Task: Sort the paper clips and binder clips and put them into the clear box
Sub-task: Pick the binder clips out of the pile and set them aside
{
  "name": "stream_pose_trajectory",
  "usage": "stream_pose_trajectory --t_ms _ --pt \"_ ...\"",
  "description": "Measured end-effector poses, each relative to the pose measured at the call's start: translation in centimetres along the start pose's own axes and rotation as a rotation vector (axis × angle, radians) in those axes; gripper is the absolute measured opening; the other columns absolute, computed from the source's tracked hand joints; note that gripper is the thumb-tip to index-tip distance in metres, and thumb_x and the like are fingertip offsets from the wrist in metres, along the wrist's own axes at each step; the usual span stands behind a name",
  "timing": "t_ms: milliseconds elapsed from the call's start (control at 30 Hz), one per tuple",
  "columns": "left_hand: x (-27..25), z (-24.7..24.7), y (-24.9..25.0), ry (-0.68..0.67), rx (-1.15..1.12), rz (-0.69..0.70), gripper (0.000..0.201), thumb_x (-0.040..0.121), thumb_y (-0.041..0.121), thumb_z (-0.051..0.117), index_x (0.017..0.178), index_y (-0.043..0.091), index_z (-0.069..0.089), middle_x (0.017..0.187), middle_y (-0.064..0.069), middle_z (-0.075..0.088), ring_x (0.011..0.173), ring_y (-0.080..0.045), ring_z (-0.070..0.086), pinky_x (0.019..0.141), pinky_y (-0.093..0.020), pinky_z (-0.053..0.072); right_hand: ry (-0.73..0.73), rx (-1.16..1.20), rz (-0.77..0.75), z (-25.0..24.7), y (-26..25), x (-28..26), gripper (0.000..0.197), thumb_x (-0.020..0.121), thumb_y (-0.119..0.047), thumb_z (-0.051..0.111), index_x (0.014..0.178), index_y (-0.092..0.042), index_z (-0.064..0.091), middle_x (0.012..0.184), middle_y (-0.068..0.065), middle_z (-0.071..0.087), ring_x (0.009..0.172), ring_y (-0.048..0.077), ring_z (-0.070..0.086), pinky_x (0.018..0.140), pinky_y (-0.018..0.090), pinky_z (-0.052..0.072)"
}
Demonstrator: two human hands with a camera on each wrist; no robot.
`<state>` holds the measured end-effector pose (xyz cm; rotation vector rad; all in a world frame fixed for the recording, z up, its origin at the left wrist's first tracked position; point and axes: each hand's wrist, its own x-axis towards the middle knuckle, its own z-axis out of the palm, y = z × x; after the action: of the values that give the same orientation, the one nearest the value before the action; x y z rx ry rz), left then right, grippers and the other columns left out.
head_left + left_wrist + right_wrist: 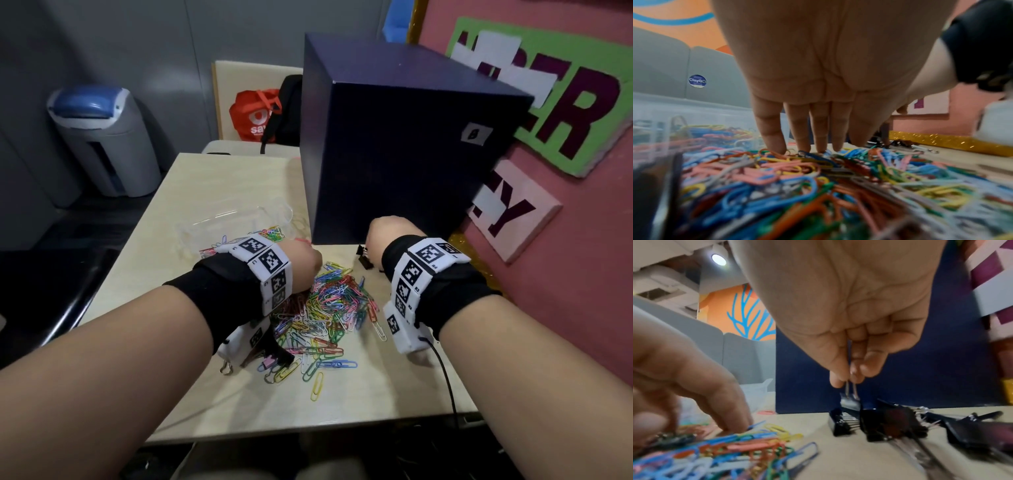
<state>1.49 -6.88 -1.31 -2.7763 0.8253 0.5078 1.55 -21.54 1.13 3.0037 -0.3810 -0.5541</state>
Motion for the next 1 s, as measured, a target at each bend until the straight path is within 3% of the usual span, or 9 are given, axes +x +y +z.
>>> stream_pose_trajectory --t_ms 67,133,200,300,400,600,800,1000 --pt "-0.6 0.3 -0.2 0.044 -0.075 0.044 0.038 0.096 0.019 0.045 0.132 0.023 0.056 0.131 -0.003 0.056 0.119 -0.024 0.054 0.095 -0.032 0.046 0.062 -0.02 0.05 0.4 0.4 -0.3 0.036 0.085 -0.016 0.06 0.121 -0.012 0.058 0.126 0.01 0.044 0.114 0.031 0.047 0.088 0.04 0.046" --pt "-1.1 0.6 -0.5 0.071 -0.144 0.057 0.041 0.096 0.023 0.047 0.136 0.029 0.051 0.134 -0.001 0.055 0.121 -0.021 0.053 0.097 -0.03 0.044 0.152 0.012 -0.049 0.7 0.1 -0.5 0.034 0.085 -0.015 0.058 0.119 -0.017 0.058 0.126 0.007 0.042 0.115 0.031 0.045 0.091 0.04 0.047" --pt "-1.7 0.6 -1.0 0.089 -0.179 0.029 0.041 0.096 0.024 0.048 0.137 0.028 0.05 0.134 -0.002 0.054 0.121 -0.022 0.053 0.097 -0.031 0.044 0.121 0.082 -0.197 0.6 -1.7 -0.2 0.034 0.088 -0.011 0.055 0.12 -0.021 0.06 0.127 0.006 0.044 0.112 0.03 0.052 0.092 0.04 0.05" --pt "-2.3 0.3 -2.3 0.189 -0.195 -0.045 0.035 0.092 0.022 0.055 0.126 0.029 0.057 0.126 -0.001 0.057 0.113 -0.022 0.057 0.092 -0.032 0.046 0.004 0.07 -0.342 0.7 -4.9 0.3 0.042 0.09 -0.008 0.055 0.129 -0.024 0.056 0.137 0.005 0.043 0.119 0.029 0.053 0.094 0.034 0.047" --pt "-3.2 -0.1 -4.4 0.302 -0.232 -0.18 0.024 0.087 0.02 0.06 0.11 0.027 0.061 0.113 -0.003 0.059 0.103 -0.024 0.059 0.085 -0.035 0.05 0.034 0.052 -0.388 1.3 -7.0 0.1 0.045 0.091 -0.005 0.053 0.135 -0.014 0.053 0.135 0.008 0.049 0.117 0.028 0.056 0.094 0.033 0.049" --pt "-3.8 0.5 -7.4 0.246 -0.2 -0.291 0.026 0.089 0.026 0.063 0.115 0.023 0.063 0.108 -0.001 0.066 0.102 -0.022 0.059 0.073 -0.027 0.041 0.012 -0.077 -0.416 1.8 -8.5 0.1 0.037 0.091 -0.007 0.053 0.128 -0.004 0.052 0.129 0.012 0.053 0.113 0.029 0.058 0.089 0.035 0.05" --pt "-3.7 0.2 -7.7 0.247 -0.154 -0.297 0.023 0.091 0.018 0.061 0.113 0.023 0.066 0.111 -0.003 0.067 0.103 -0.024 0.06 0.072 -0.026 0.04 -0.046 -0.229 -0.447 1.7 -9.1 -1.2 0.037 0.095 -0.011 0.047 0.131 -0.007 0.054 0.131 0.01 0.053 0.115 0.027 0.058 0.093 0.032 0.051" --pt "-4.1 0.4 -7.8 0.309 -0.197 -0.249 0.027 0.087 0.016 0.064 0.114 0.022 0.063 0.111 -0.004 0.063 0.101 -0.024 0.058 0.073 -0.027 0.039 0.011 -0.182 -0.53 1.4 -8.2 -4.2 0.039 0.094 -0.015 0.048 0.133 -0.011 0.052 0.129 0.012 0.053 0.113 0.028 0.057 0.095 0.034 0.051"
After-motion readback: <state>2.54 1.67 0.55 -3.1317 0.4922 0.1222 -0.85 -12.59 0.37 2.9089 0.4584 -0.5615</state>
